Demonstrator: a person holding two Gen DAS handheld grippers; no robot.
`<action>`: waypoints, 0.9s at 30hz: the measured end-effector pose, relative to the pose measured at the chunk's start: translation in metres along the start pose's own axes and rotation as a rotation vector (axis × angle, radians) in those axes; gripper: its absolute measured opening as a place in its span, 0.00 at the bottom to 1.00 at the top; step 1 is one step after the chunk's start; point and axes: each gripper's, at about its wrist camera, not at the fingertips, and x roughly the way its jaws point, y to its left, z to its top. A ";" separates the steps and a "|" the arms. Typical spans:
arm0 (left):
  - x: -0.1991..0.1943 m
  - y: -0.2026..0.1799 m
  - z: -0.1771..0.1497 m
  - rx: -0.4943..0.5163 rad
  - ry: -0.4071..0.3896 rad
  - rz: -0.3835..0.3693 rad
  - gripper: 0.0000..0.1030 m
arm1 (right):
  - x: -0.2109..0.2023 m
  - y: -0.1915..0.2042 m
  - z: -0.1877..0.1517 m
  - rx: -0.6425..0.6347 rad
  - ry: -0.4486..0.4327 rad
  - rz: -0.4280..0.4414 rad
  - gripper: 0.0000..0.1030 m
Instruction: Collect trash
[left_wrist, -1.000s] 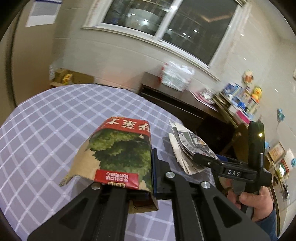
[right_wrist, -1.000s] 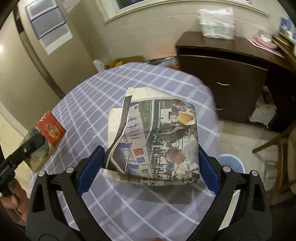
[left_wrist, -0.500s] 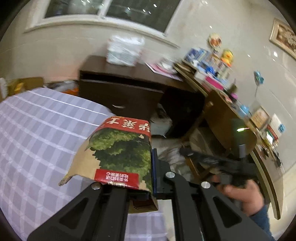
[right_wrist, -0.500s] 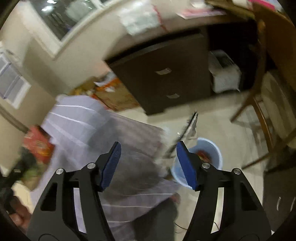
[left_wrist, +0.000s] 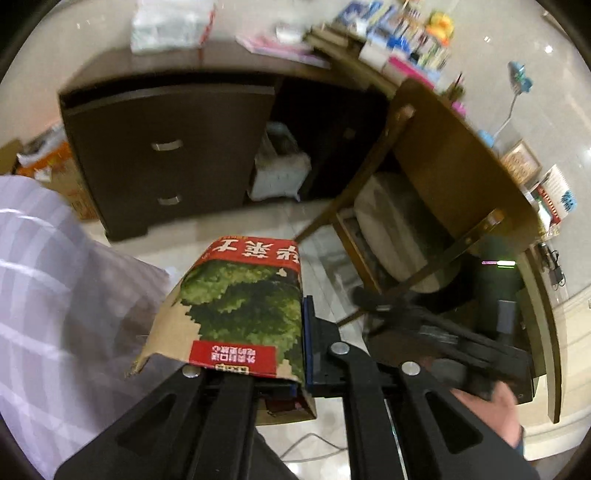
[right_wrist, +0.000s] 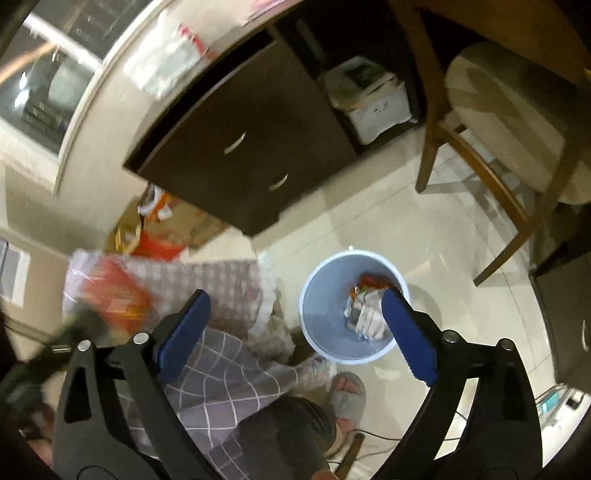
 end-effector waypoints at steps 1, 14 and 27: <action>0.009 -0.001 0.000 0.000 0.020 0.003 0.03 | -0.008 -0.004 0.001 0.016 -0.020 0.007 0.90; -0.010 -0.003 0.001 0.013 -0.015 0.116 0.89 | -0.052 0.009 -0.007 -0.009 -0.090 0.028 0.94; -0.183 -0.011 -0.061 -0.004 -0.376 0.363 0.93 | -0.115 0.118 -0.054 -0.224 -0.154 0.072 0.94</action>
